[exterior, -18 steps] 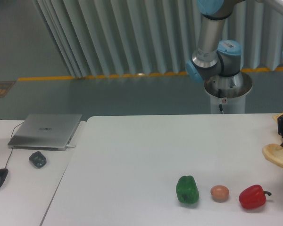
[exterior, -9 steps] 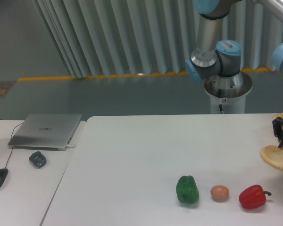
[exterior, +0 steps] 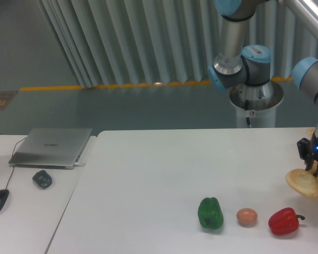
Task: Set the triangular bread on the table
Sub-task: 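Carry the bread slice out of the tray and lower it toward the table, then set the bread slice on the table beside the red pepper and release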
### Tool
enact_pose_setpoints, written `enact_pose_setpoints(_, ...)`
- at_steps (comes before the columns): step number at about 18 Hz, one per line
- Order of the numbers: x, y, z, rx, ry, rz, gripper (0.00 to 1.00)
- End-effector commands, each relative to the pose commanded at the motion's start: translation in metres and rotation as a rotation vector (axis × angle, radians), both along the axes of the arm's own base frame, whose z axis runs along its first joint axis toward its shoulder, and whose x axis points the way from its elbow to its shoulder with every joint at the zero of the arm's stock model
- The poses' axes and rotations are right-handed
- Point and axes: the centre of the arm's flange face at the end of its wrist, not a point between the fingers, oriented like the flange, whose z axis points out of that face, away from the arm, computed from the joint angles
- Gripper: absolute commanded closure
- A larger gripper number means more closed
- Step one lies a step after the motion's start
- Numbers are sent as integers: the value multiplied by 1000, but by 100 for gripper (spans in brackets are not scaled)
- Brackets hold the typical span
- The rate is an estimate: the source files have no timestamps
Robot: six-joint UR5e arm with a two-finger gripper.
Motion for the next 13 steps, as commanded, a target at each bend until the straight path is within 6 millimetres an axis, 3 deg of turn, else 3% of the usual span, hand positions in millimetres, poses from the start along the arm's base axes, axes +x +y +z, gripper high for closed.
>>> enact_pose_setpoints(1,2,0,-2,-1,-3,-8,49)
enact_pose_setpoints(2,2,1,-3,-2,-4,-8,43)
enact_pose_setpoints(3,2,1,-3,-2,-4,-8,27)
enact_pose_setpoints(4,3,2,-2,2,-2,-12,0)
enact_pose_setpoints(10,5,7,-2,14,13,-15,0)
enact_pose_setpoints(13,2,9,7,33,48,-17,0)
